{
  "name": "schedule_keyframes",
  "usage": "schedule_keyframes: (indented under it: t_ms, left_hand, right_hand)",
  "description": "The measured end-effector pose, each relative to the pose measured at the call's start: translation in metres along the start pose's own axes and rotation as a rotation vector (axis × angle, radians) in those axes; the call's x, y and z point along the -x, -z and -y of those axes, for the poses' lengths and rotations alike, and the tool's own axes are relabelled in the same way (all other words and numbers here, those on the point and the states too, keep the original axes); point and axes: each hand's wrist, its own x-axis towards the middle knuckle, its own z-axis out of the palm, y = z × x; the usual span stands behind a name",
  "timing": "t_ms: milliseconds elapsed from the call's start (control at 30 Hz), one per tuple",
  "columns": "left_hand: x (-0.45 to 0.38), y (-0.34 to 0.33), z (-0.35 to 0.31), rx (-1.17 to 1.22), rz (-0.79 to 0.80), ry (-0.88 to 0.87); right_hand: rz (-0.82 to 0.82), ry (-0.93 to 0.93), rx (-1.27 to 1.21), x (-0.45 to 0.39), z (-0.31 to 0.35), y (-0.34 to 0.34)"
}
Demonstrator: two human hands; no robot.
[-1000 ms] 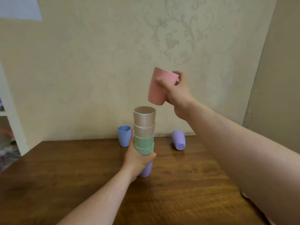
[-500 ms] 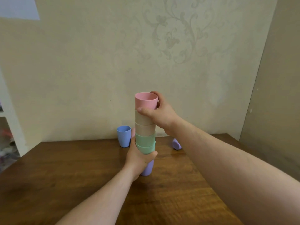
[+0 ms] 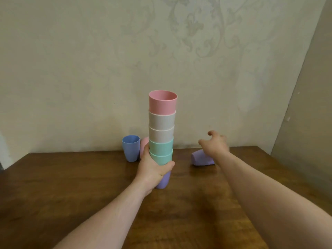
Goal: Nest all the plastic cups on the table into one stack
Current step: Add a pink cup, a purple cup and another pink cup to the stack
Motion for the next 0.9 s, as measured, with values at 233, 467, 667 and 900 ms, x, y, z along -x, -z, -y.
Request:
schedule_keyframes:
  t_ms: [233,467,667,900]
  left_hand:
    - [-0.009,-0.005,0.005,-0.022,0.011,-0.001]
    - [-0.008,-0.001,0.003,-0.011,0.038,-0.003]
    - [0.009,0.005,-0.004,-0.003,0.053,0.051]
    - [0.032,0.019,-0.025,0.044,0.113,0.119]
  right_hand:
    - [0.056,-0.303,-0.15,-0.065,-0.08,-0.061]
    - [0.06,0.019,-0.166,-0.002,-0.043,-0.04]
    - [0.105,0.279,0.118,0.041,-0.036,-0.025]
    - [0.161,0.185,-0.008,0.082,-0.043,-0.019]
